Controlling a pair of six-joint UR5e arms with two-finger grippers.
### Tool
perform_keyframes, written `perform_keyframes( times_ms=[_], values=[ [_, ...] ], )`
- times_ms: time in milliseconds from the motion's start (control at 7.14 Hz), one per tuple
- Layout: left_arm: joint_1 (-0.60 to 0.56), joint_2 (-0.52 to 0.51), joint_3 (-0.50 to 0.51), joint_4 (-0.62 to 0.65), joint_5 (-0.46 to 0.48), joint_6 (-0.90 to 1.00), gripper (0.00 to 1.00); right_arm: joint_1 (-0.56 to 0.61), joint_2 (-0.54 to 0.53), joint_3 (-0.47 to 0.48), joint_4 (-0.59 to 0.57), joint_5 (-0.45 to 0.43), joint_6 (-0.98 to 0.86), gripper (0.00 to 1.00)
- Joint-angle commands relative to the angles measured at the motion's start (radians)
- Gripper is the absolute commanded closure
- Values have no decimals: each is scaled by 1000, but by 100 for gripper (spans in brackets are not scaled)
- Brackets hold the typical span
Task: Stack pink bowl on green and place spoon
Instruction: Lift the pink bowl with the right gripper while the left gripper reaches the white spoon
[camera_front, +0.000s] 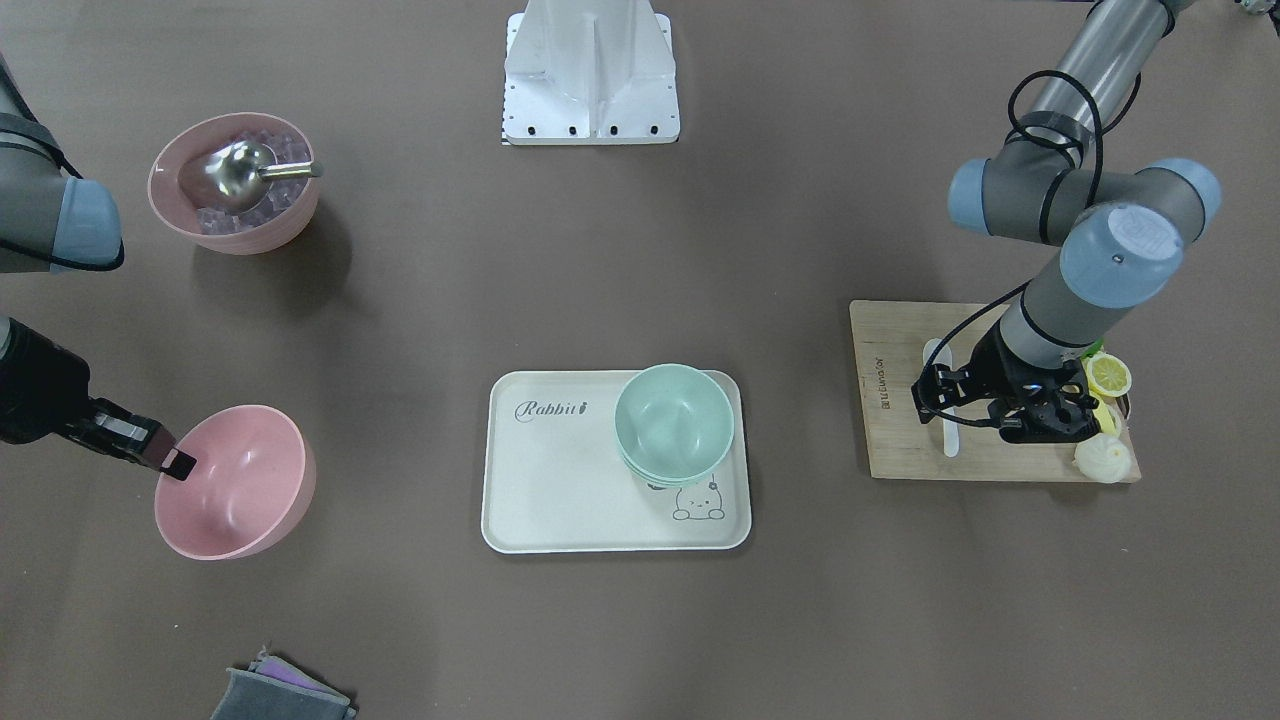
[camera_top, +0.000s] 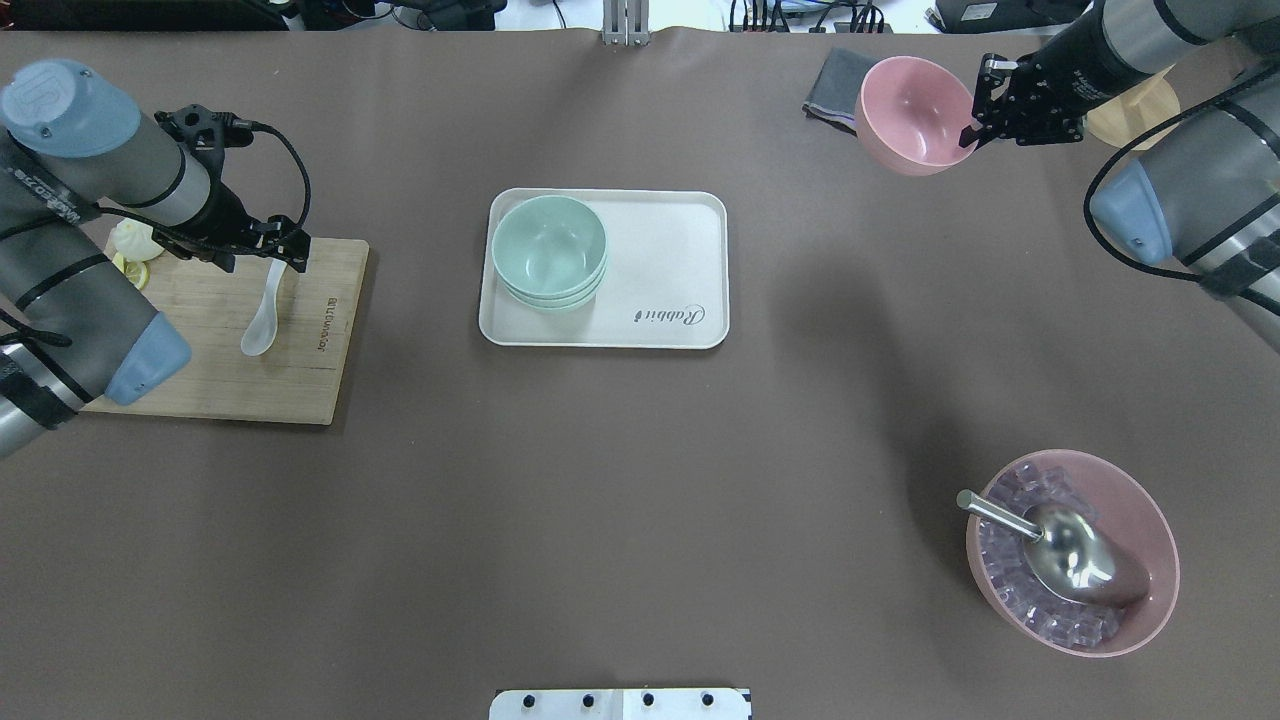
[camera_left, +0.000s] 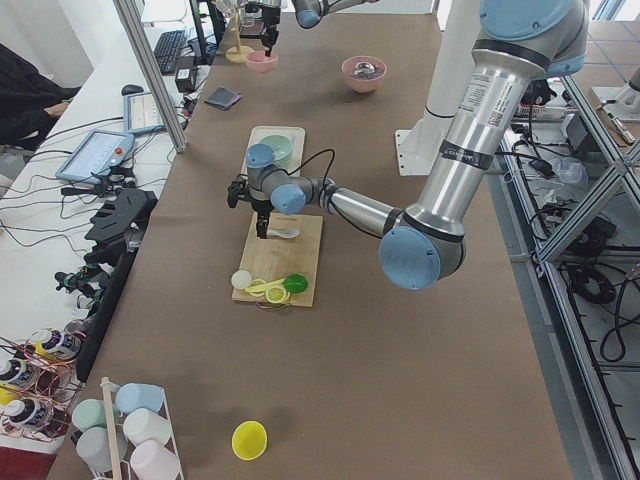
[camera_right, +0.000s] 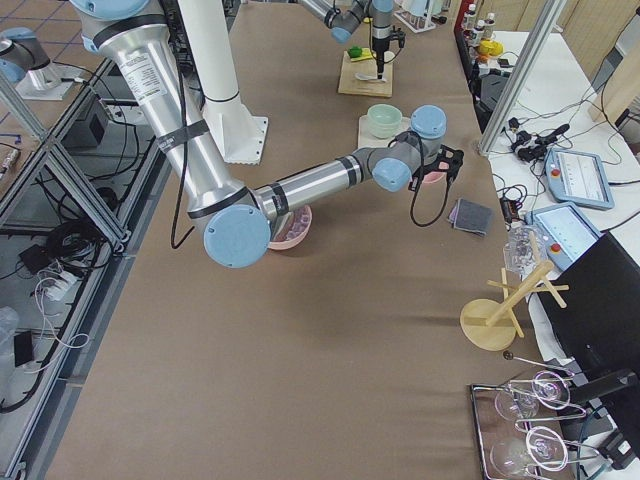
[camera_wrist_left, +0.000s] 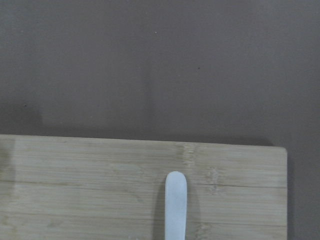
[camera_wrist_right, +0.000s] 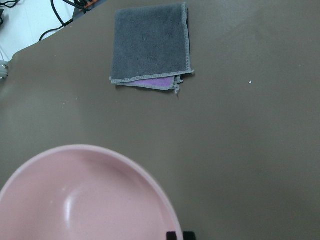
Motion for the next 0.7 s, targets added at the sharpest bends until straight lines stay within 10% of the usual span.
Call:
perform_keyframes(
  times_ms=[0, 560],
  values=[
    [15, -2, 10, -8, 1, -2, 15, -12, 22, 1, 2, -7, 28, 100],
    [23, 5, 9, -4, 3, 11, 31, -51, 39, 21, 2, -41, 90, 100]
  ],
)
